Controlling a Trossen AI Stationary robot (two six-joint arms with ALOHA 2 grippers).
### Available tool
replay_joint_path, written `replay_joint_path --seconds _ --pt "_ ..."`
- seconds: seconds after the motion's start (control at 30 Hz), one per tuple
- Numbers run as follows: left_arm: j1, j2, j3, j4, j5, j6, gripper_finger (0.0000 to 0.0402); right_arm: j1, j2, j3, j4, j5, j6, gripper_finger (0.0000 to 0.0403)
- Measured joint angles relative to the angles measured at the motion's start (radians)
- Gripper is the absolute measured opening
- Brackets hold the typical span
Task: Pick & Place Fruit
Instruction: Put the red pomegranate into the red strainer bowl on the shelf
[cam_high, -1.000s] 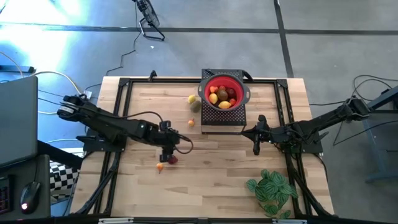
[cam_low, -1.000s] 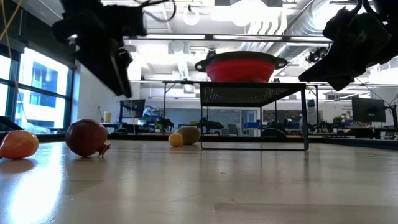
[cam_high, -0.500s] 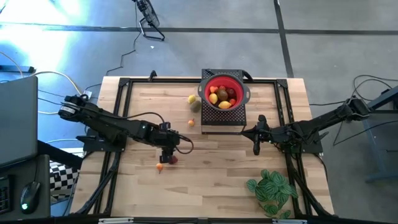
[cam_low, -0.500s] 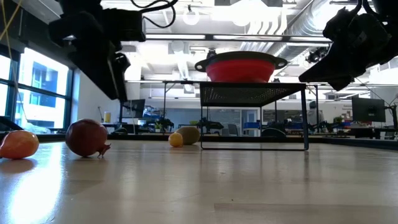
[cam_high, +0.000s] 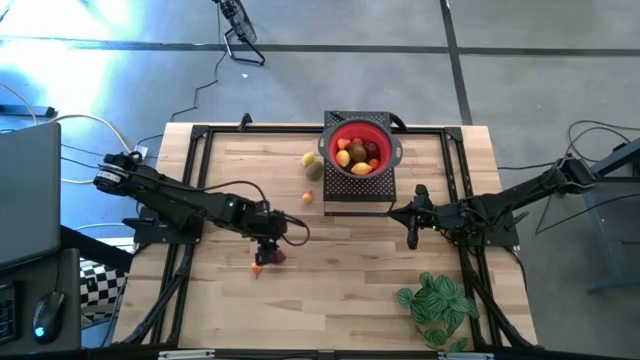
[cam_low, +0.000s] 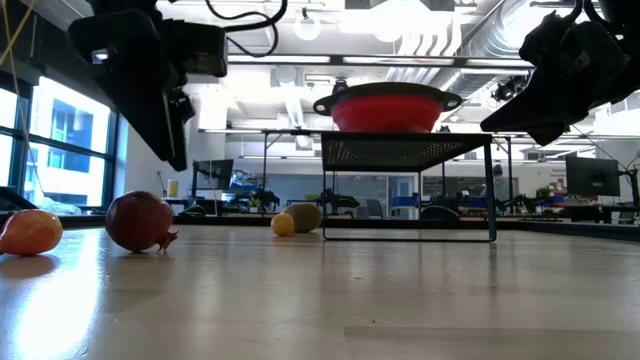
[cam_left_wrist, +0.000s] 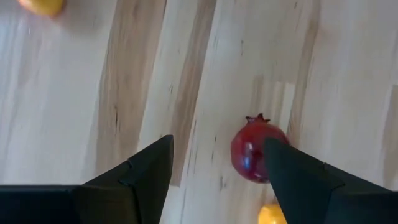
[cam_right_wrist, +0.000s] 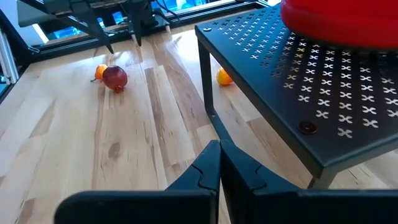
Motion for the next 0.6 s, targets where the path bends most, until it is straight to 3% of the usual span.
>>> replay_joint_path --seconds 0.27,0.6 --pt "0.0 0.0 -0.002 -0.001 0.126 -0.108 0.0239 0.0 0.0 0.0 0.0 0.0 0.0 0.0002" --pt "0.0 0.004 -0.002 0.035 0.121 -0.115 0.0239 0.0 0.0 0.0 0.0 0.0 0.0 0.0002"
